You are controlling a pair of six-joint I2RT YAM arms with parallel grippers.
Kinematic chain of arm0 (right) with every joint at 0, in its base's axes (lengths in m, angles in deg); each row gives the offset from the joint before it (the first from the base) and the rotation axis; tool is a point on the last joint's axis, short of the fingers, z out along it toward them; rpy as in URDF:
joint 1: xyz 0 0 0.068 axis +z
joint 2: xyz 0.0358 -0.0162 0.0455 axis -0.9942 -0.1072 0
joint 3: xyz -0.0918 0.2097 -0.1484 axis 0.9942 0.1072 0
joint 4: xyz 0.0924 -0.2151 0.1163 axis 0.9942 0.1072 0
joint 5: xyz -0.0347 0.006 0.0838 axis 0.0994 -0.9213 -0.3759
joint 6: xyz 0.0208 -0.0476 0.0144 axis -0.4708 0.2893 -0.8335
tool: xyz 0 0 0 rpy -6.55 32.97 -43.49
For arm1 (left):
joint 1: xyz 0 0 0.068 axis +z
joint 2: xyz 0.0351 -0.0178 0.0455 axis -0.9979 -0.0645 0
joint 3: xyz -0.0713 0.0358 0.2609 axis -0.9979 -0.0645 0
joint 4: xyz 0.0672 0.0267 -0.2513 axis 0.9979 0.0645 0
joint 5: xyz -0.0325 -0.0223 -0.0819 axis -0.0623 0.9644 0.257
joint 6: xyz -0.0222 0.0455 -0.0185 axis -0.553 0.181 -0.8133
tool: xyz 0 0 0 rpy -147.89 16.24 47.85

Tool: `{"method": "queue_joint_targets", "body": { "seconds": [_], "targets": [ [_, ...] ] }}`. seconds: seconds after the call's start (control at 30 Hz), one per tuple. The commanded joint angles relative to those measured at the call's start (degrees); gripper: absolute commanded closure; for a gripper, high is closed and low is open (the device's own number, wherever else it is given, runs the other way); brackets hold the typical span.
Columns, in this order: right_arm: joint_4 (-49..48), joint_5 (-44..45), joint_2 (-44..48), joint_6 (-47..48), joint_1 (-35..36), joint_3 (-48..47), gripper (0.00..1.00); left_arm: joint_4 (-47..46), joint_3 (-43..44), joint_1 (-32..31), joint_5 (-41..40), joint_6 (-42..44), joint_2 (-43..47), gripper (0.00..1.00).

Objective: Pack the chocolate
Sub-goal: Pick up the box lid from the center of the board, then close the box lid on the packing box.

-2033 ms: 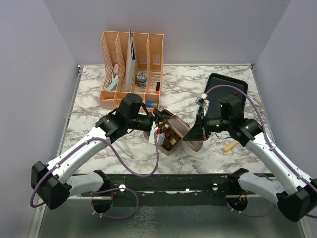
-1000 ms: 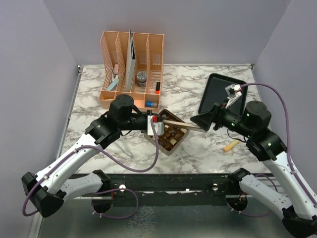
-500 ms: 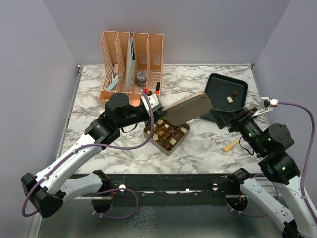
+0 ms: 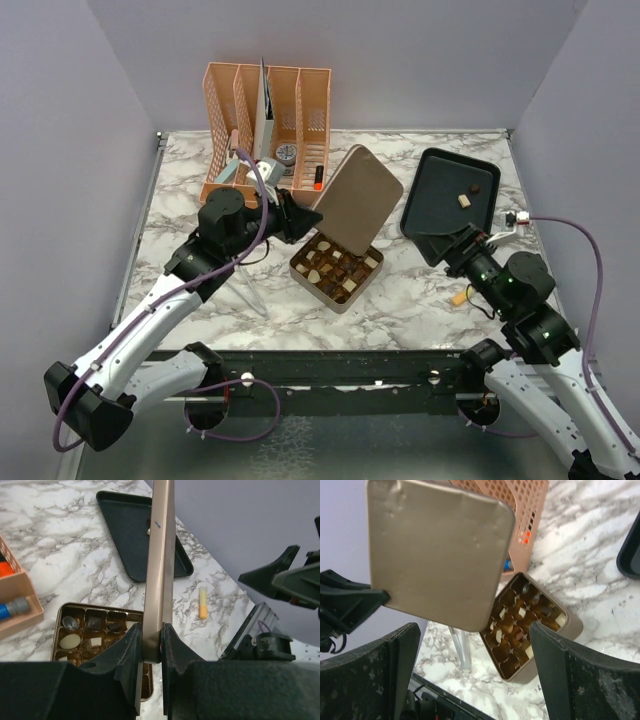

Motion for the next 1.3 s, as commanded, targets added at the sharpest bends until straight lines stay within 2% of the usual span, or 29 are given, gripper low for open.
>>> {"method": "queue_joint_targets", "body": {
  "seconds": [0.0,0.13,0.33,0.43,0.63,0.77,1.0,1.27],
  "targets": [
    [-0.3,-3.7,0.1,-5.1,0.3,3.4,0.06,0.0,0.6,5.9,7.9,-13.4,-0.5,0.88],
    [-1.2,-5.1,0.0,-6.7,0.3,5.5,0.07,0.3,-0.9,11.4,14.6,-18.0,-2.1,0.87],
    [-0.4,-5.6,-1.1,-6.7,0.3,6.3,0.07,-0.4,-2.1,17.5,30.3,-22.3,-6.8,0.90],
    [0.5,-5.3,-1.6,-6.4,0.3,6.8,0.08,0.1,-3.1,20.4,33.7,-21.9,-6.8,0.94],
    [-0.8,-6.9,-2.2,-7.3,0.3,9.1,0.08,-3.1,-6.5,22.8,38.1,-25.7,-6.3,0.94],
    [-3.1,-8.8,-2.7,-9.5,0.3,11.4,0.08,-6.7,-9.8,23.2,38.9,-29.5,-5.4,0.94],
    [-4.2,-9.1,-3.6,-9.8,0.3,11.7,0.09,-21.8,-18.5,23.7,38.5,-41.8,-4.8,0.94],
    [-4.3,-9.2,-3.2,-10.2,0.3,12.6,0.09,-24.8,-22.5,23.8,35.6,-41.5,-6.3,0.94]
  ]
}}
